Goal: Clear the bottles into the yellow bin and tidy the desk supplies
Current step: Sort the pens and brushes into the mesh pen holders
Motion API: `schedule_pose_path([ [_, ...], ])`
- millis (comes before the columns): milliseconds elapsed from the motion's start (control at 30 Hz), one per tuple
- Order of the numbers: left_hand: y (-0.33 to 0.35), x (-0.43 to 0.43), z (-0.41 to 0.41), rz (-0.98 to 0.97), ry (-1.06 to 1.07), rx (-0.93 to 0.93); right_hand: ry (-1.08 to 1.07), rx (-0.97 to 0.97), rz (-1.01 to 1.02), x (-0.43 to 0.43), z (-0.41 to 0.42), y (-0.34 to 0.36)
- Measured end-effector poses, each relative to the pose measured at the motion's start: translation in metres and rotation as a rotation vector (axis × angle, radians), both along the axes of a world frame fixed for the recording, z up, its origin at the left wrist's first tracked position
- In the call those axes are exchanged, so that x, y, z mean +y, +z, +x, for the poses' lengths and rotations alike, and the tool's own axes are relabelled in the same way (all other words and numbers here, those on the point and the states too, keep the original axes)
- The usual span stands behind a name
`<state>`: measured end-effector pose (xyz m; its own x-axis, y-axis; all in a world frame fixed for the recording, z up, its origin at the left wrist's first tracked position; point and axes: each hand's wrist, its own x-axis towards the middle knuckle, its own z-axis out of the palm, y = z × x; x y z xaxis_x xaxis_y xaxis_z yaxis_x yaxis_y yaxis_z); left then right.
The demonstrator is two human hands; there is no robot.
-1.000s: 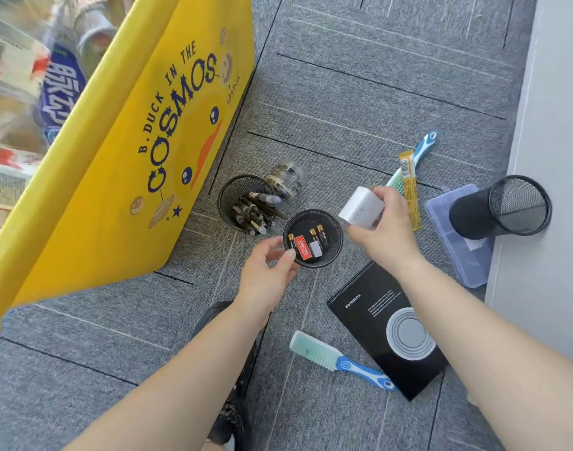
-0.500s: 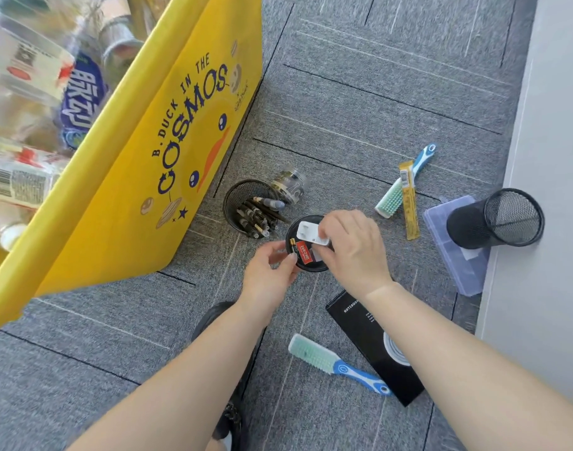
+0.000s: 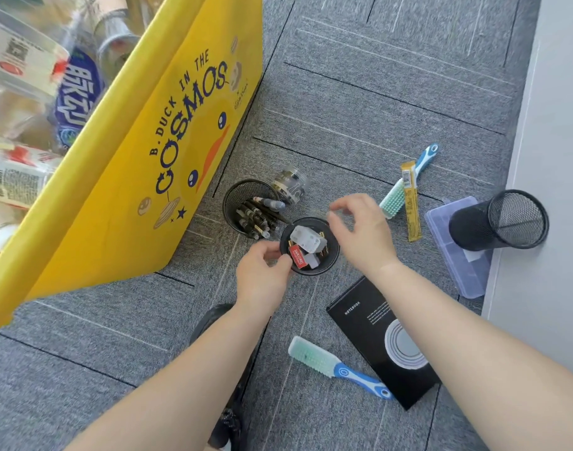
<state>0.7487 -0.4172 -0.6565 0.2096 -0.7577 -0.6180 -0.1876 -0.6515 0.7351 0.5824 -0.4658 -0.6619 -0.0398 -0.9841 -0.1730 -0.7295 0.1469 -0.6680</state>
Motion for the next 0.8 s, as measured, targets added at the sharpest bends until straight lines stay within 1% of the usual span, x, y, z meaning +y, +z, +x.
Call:
schedule_pose_path([
  [100, 0.002, -0.003, 0.012, -0.008, 0.007, -0.073, -0.015, -0.107, 0.203, -0.030, 0.015, 0.001],
  [167, 0.003, -0.004, 0.020, -0.014, 0.018, -0.076, -0.010, -0.133, 0.311, -0.053, 0.026, -0.001],
  [333, 0.004, -0.005, 0.028, 0.015, 0.077, 0.037, 0.126, 0.015, 0.418, -0.089, 0.046, -0.017],
  [400, 0.004, -0.005, 0.029, 0.046, 0.109, 0.093, 0.126, 0.051, 0.426, -0.087, 0.051, -0.025],
  [500, 0.002, -0.003, 0.029, 0.103, 0.150, 0.149, 0.005, 0.040, 0.362, -0.072, 0.050, -0.026],
  [567, 0.001, -0.002, 0.028, 0.116, 0.179, 0.176, -0.126, -0.055, 0.303, -0.062, 0.042, -0.018],
  [633, 0.002, -0.001, 0.025, 0.115, 0.197, 0.191, -0.260, -0.190, 0.214, -0.049, 0.031, -0.005],
  [667, 0.002, -0.001, 0.023, 0.117, 0.205, 0.196, -0.287, -0.246, 0.152, -0.039, 0.025, 0.000],
  [700, 0.003, -0.001, 0.021, 0.118, 0.215, 0.204, -0.266, -0.275, 0.081, -0.028, 0.021, 0.006],
  [733, 0.004, -0.001, 0.019, 0.118, 0.225, 0.211, -0.196, -0.271, 0.000, -0.015, 0.018, 0.012],
  [800, 0.007, -0.001, 0.014, 0.113, 0.248, 0.218, 0.043, -0.173, -0.174, 0.011, 0.014, 0.015],
])
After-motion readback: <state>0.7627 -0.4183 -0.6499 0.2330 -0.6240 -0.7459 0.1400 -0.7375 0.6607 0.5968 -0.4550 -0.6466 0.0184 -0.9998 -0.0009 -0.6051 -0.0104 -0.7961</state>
